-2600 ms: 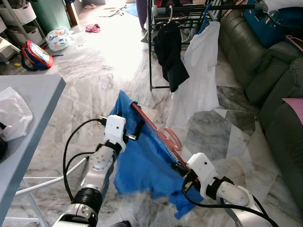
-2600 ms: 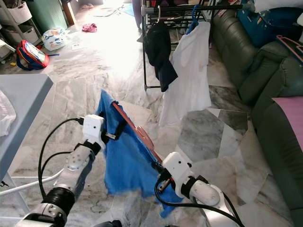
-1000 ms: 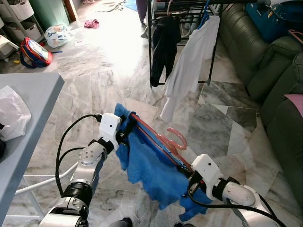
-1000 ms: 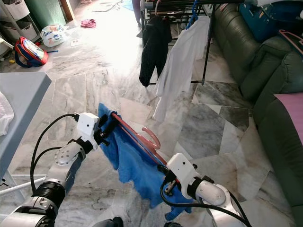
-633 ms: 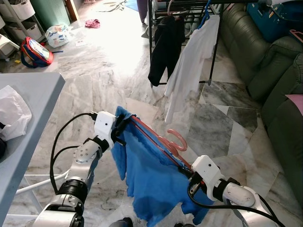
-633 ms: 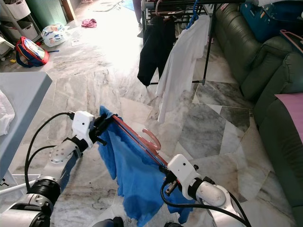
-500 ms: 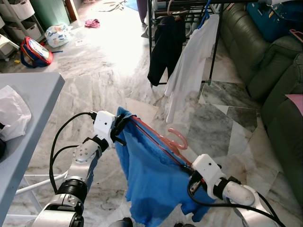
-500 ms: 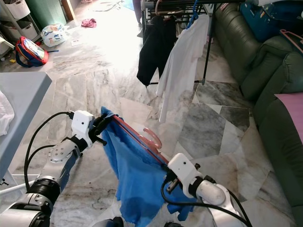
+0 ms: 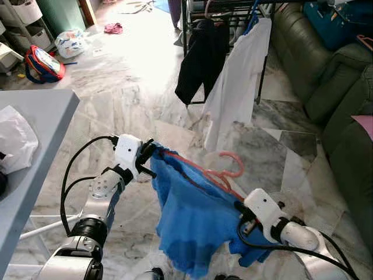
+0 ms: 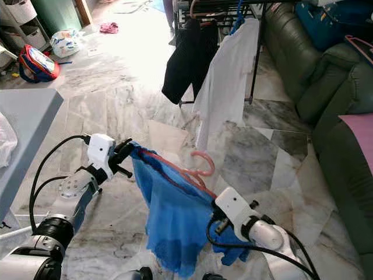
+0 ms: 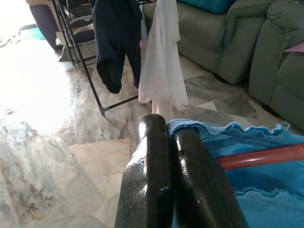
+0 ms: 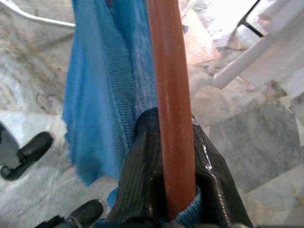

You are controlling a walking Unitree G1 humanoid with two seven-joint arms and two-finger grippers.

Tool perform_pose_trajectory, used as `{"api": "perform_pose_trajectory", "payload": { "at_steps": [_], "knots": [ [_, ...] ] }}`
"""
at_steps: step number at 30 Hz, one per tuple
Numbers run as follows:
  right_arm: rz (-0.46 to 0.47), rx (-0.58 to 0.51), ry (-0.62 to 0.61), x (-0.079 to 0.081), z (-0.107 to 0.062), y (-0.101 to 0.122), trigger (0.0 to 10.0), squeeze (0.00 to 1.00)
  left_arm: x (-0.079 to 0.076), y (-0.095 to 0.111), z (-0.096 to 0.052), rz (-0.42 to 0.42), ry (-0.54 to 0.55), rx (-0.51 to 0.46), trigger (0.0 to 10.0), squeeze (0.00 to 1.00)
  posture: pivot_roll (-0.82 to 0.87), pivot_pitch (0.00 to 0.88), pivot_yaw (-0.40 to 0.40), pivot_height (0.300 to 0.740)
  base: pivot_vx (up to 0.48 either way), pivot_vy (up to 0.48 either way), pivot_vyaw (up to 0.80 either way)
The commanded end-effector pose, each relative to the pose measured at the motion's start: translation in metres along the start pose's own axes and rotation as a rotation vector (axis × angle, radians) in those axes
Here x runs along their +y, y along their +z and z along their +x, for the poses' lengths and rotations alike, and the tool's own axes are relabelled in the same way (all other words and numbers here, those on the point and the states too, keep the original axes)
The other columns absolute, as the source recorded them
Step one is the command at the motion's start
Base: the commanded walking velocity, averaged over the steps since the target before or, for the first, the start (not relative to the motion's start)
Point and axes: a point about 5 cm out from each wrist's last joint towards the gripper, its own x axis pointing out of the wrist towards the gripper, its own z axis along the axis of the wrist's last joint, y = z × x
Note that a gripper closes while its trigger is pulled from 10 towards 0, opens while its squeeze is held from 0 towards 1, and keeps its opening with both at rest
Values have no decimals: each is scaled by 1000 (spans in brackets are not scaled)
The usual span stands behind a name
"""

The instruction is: Hang hanger

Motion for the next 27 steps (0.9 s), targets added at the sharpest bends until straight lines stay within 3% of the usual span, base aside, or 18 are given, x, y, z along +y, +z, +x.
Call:
{"api": "perform_pose_trajectory", "payload": {
  "at_steps": [1,5,9,14,16,27],
  "knots": [
    [-3,42,14,2,-4,-9,10000,0,11,4,-2,11,46,-5,0,0,-54,182,56,740,0,0,0],
    [-17,55,35,1,-15,-14,10000,0,11,-1,-4,15,56,18,0,0,-56,182,55,740,0,0,0],
    [-36,49,39,-5,-37,-18,10000,0,13,-8,-8,21,73,61,0,0,-57,182,57,740,0,0,0],
    [-39,34,41,-8,-44,-17,10000,0,15,-10,-9,22,84,78,0,0,-61,179,62,740,0,0,0],
    [-38,13,49,-12,-57,-15,10000,0,18,-14,-11,22,103,105,0,0,-63,179,64,740,0,0,0],
    [18,-52,140,-10,-78,-4,10000,0,19,-28,-16,-38,139,185,0,0,-71,181,72,740,0,0,0]
  ]
}}
